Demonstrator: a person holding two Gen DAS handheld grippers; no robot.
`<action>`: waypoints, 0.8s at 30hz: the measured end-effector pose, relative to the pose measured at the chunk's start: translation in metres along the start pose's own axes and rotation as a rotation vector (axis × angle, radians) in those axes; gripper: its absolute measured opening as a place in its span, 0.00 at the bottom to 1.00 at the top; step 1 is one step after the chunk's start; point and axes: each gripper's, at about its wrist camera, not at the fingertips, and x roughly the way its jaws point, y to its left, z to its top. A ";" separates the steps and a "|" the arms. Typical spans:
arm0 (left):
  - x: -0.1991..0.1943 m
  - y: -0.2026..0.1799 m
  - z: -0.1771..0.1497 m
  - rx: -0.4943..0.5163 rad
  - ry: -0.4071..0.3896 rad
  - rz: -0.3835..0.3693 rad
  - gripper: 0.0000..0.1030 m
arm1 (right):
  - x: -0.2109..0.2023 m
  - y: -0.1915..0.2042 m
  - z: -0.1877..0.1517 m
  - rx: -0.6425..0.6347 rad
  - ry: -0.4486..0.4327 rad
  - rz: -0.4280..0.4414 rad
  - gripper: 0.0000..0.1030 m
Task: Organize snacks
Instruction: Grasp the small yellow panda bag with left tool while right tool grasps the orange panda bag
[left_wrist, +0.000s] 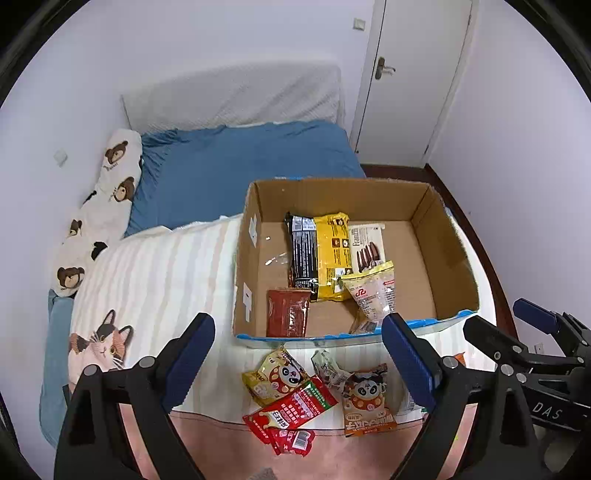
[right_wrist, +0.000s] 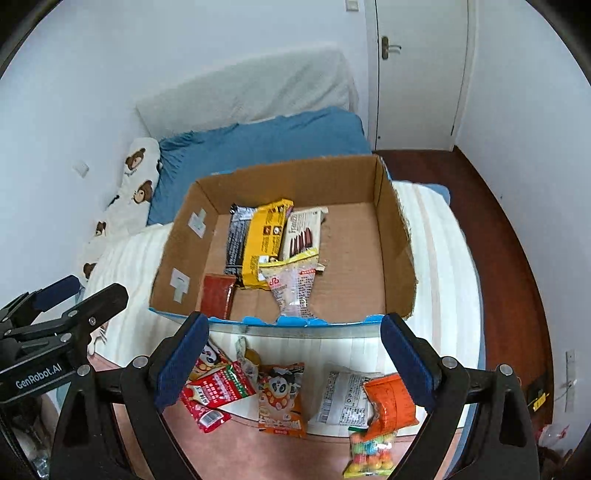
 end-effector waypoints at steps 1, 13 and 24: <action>-0.005 0.000 -0.002 -0.001 -0.007 -0.003 0.90 | -0.007 0.001 -0.001 0.004 -0.012 0.007 0.93; -0.018 0.010 -0.032 -0.012 0.004 0.011 0.90 | -0.015 -0.015 -0.033 0.107 0.049 0.088 0.93; 0.116 0.019 -0.110 0.148 0.344 0.122 0.90 | 0.101 -0.023 -0.112 0.174 0.330 0.133 0.81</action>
